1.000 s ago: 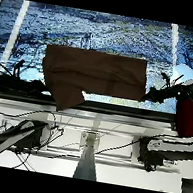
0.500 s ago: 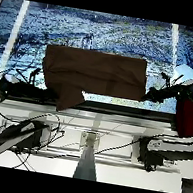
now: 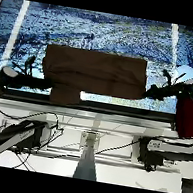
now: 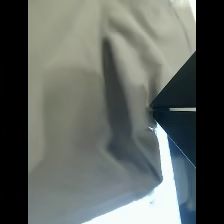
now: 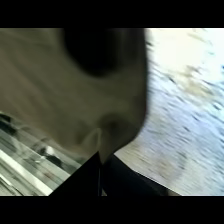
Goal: Fold the clothes and pants, and hang the long-sleeved shirts on hangers.
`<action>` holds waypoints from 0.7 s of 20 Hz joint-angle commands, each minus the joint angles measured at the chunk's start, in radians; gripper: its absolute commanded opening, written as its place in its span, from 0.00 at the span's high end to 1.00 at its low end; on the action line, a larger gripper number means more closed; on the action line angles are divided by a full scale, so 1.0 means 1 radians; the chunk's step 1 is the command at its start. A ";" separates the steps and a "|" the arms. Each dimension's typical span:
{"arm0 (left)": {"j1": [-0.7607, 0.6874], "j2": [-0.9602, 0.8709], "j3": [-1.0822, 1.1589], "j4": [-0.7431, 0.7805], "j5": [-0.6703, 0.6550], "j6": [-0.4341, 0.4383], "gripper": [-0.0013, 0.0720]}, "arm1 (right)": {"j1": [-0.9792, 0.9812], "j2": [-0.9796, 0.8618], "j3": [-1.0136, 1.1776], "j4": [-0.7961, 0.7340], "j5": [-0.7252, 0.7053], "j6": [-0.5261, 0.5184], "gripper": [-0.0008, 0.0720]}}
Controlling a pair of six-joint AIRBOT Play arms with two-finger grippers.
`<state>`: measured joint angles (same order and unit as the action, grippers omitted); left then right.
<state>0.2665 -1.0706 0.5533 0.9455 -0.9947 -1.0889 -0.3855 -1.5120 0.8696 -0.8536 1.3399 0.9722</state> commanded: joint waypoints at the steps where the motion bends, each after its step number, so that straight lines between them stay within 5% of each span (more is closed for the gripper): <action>1: -0.001 0.001 0.173 -0.021 -0.025 0.001 0.96 | 0.001 0.094 0.002 0.180 0.004 -0.018 0.98; 6: -0.035 -0.021 0.302 -0.160 0.318 0.002 0.96 | 0.077 0.225 0.003 0.437 -0.197 -0.008 0.98; 11: -0.148 -0.209 0.344 -0.241 0.632 0.001 0.96 | 0.294 0.227 0.008 0.439 -0.766 0.169 0.98; 14: -0.180 -0.357 0.479 -0.248 0.662 0.001 0.96 | 0.386 0.212 0.008 0.439 -1.039 0.198 0.98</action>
<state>0.1242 -1.3083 0.9371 0.7273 -0.4385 -1.0885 -0.0898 -1.2957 0.8768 -0.4278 0.6304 1.1110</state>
